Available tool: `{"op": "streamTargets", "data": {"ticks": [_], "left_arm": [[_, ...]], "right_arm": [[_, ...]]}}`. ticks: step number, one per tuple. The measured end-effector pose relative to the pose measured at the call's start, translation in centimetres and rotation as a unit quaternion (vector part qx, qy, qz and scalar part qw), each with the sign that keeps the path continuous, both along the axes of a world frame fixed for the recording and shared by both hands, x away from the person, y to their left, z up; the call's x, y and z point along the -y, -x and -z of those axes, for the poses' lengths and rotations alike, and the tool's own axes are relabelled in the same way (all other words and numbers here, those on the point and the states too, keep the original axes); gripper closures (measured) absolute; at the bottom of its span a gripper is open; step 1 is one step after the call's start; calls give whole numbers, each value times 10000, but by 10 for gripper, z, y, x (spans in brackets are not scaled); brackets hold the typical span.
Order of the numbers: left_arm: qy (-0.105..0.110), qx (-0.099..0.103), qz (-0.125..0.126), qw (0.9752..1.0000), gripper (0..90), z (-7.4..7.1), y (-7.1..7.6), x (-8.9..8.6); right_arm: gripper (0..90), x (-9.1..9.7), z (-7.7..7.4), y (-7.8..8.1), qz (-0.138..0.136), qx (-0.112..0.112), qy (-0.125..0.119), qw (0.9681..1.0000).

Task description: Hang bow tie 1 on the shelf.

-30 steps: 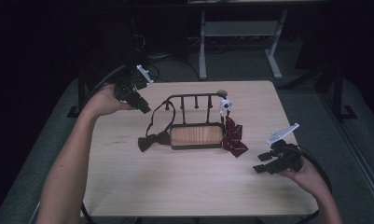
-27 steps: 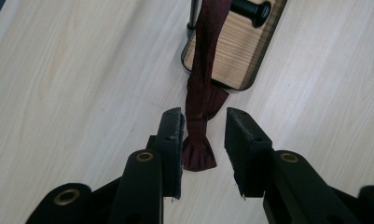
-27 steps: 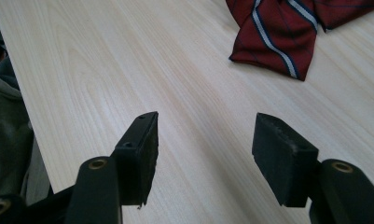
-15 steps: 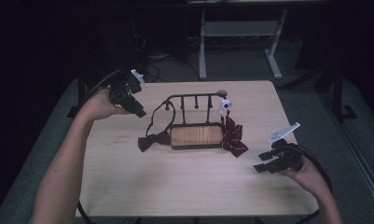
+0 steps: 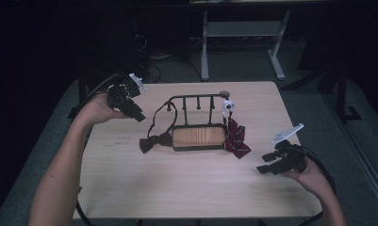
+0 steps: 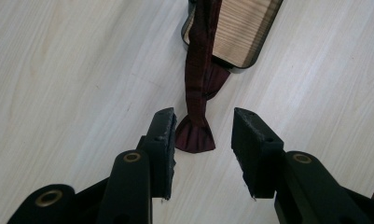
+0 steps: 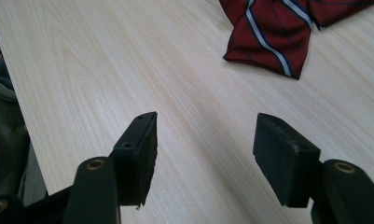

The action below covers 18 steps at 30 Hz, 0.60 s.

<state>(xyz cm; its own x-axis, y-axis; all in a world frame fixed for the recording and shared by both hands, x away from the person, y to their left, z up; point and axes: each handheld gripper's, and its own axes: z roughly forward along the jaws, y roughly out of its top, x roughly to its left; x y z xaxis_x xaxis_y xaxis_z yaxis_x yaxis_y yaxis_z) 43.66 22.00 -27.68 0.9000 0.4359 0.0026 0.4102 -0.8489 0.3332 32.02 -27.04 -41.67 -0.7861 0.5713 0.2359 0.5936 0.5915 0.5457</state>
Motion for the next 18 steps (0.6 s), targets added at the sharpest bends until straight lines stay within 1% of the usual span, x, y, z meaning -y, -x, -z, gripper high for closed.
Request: {"op": "streamTargets", "data": {"ticks": [6, 14, 16, 18], "left_arm": [[9, 32, 14, 10000, 583, 1, 5, 0], [-93, 30, 87, 9999, 564, 10, 11, -2], [-148, 82, 87, 9998, 559, 11, 13, -2], [-83, 96, 111, 9999, 559, 10, 15, -4]], "right_arm": [[391, 1, -1, 1, 44, -1, -17, 10000], [389, 1, 1, 0, 39, 4, -15, 10000], [388, 1, 1, 0, 31, 8, -9, 10000], [388, 1, 1, 0, 45, -10, -5, 10000]]}}
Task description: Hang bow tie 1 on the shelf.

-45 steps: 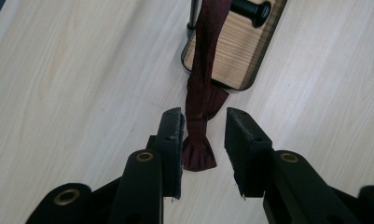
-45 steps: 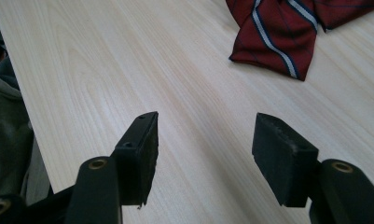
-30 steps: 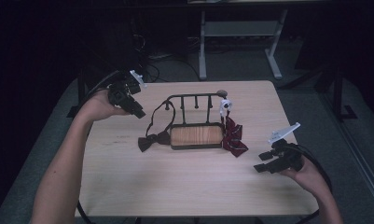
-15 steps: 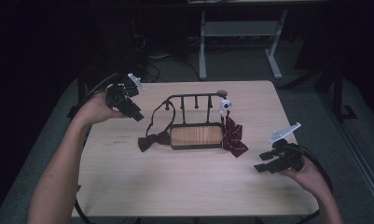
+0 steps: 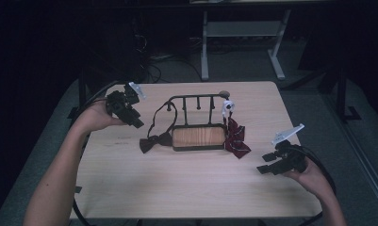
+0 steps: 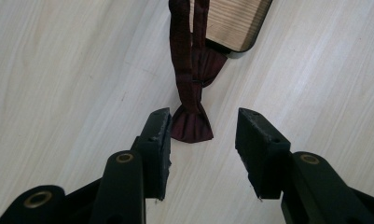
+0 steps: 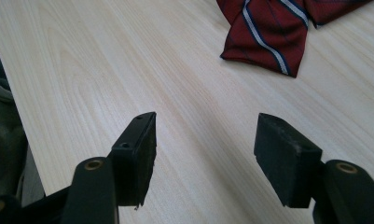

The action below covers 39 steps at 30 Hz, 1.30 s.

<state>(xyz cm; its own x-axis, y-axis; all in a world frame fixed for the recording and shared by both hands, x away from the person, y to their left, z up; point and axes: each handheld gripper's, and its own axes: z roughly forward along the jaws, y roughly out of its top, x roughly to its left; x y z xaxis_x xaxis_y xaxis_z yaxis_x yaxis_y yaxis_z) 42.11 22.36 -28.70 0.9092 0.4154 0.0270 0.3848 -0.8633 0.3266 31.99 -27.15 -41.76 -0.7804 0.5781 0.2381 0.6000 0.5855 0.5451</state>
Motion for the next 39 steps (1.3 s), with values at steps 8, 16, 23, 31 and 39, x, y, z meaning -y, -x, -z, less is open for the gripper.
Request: {"op": "streamTargets", "data": {"ticks": [8, 16, 23, 31, 39], "left_arm": [[63, 46, 67, 9999, 553, 3, 10, -1], [-25, 72, 123, 9999, 545, 9, 18, -4], [19, 84, 136, 9999, 534, 13, 24, -6], [60, 110, 170, 9998, 528, 18, 34, -8], [73, 87, 176, 9998, 507, 29, 41, -10]], "right_arm": [[387, 1, 0, 1, 16, 31, 10, 10000], [386, 1, 2, 1, 29, -6, 0, 10000], [384, 0, 3, 0, 26, -4, 4, 10000], [383, 1, 2, 0, 38, -3, 6, 10000], [383, 1, 3, 1, 47, -1, 21, 10000]]}}
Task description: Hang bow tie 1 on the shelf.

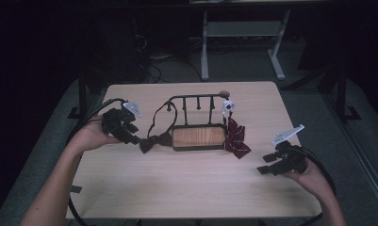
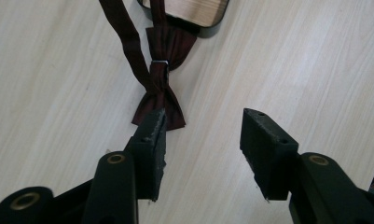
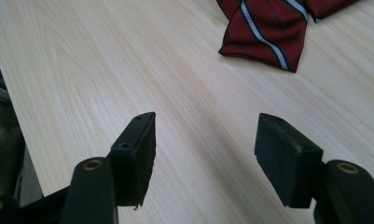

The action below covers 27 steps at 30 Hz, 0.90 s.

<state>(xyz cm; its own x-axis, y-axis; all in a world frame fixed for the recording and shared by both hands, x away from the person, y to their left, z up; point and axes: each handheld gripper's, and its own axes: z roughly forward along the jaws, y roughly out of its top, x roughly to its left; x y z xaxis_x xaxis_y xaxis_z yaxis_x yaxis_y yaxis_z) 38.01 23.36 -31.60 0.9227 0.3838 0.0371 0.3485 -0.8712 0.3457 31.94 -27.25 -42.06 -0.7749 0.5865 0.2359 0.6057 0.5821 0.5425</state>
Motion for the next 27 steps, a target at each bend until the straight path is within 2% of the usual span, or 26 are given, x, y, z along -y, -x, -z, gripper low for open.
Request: {"op": "streamTargets", "data": {"ticks": [12, 25, 27], "left_arm": [[77, -13, 38, 10000, 486, 15, 11, 0], [152, -40, 40, 9999, 471, 27, 17, 0], [106, -48, 33, 9999, 468, 28, 18, 0]], "right_arm": [[383, 0, 0, 1, -1, 4, 2, 10000], [383, 1, 0, 1, 12, -12, -9, 10000], [383, 1, 0, 1, 15, -16, -5, 10000]]}}
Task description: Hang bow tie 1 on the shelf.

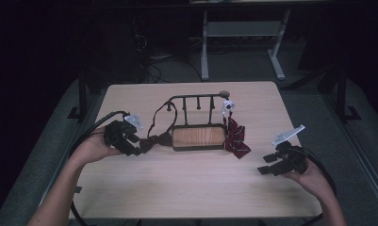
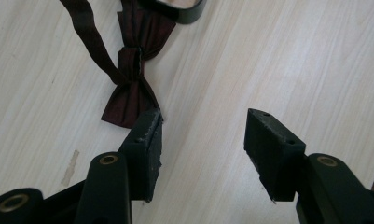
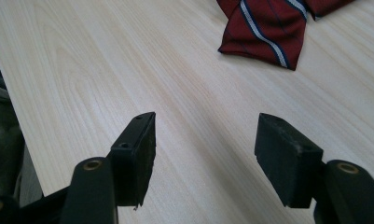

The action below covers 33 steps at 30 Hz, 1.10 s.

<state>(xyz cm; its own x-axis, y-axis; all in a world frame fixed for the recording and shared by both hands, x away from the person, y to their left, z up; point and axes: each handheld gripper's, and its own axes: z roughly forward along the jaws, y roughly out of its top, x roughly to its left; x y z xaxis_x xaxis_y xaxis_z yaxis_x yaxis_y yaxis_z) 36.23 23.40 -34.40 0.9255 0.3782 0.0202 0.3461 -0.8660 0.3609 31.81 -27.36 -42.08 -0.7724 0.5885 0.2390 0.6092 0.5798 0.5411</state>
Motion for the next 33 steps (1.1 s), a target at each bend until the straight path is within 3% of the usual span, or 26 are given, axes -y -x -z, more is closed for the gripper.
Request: {"op": "streamTargets", "data": {"ticks": [23, 33], "left_arm": [[285, -75, -129, 9995, 452, 23, 13, -6], [298, -125, -106, 9994, 435, 35, 18, -4]], "right_arm": [[381, 0, 2, 0, -4, -37, 10, 10000], [380, 0, 3, 1, -1, -42, 5, 10000]]}}
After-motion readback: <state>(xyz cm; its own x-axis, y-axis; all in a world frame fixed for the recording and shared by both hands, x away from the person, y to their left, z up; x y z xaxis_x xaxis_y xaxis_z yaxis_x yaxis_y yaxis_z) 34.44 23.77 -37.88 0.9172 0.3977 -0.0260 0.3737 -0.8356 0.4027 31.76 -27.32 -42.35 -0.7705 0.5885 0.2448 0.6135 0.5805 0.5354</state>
